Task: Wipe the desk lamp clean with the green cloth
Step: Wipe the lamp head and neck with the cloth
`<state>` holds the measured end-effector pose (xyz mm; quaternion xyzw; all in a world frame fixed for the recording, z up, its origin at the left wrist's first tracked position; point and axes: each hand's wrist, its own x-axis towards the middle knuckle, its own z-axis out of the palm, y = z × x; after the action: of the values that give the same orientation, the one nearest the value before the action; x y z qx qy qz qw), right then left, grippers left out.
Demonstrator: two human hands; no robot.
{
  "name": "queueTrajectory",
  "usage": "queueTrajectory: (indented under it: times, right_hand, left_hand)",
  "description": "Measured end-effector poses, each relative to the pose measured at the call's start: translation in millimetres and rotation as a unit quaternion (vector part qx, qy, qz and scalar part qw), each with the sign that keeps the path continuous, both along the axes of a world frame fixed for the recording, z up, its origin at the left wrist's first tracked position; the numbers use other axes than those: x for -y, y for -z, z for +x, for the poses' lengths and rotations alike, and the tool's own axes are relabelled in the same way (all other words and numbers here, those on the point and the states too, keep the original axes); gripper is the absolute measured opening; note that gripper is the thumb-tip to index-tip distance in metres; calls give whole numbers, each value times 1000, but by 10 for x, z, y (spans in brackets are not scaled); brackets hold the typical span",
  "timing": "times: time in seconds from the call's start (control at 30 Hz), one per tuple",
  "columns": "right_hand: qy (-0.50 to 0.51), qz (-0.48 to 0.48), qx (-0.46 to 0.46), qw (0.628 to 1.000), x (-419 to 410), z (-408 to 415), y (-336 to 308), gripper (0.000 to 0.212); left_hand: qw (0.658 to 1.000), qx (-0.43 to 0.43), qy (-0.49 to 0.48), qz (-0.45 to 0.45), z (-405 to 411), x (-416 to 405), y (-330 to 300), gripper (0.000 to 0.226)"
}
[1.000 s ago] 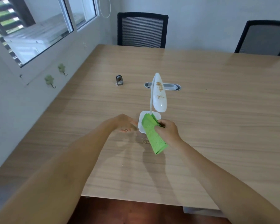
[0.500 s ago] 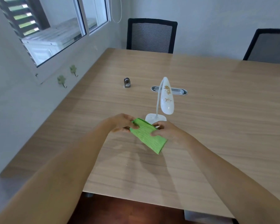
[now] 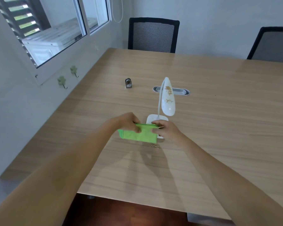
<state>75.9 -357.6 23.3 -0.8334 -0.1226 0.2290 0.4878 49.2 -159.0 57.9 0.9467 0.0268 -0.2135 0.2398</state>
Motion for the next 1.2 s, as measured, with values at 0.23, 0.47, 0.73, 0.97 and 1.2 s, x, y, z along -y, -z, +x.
queueTrajectory:
  times: [0.23, 0.47, 0.73, 0.97, 1.2]
  right_hand:
    - [-110, -256, 224, 934, 321, -25, 407, 52]
    - [-154, -281, 285, 903, 391, -39, 620, 54]
    - [-173, -278, 274, 904, 415, 17, 594, 54]
    - [-164, -271, 266, 910, 421, 42, 555, 51]
    - [-152, -269, 243, 920, 392, 27, 522, 50]
  left_hand:
    - [963, 220, -144, 61, 151, -146, 127, 19]
    - [941, 303, -109, 109, 386, 306, 528, 39]
    - [954, 210, 67, 202, 292, 269, 759, 48]
    - [923, 227, 128, 282, 62, -47, 757, 54]
    - [940, 229, 12, 252, 227, 100, 651, 52]
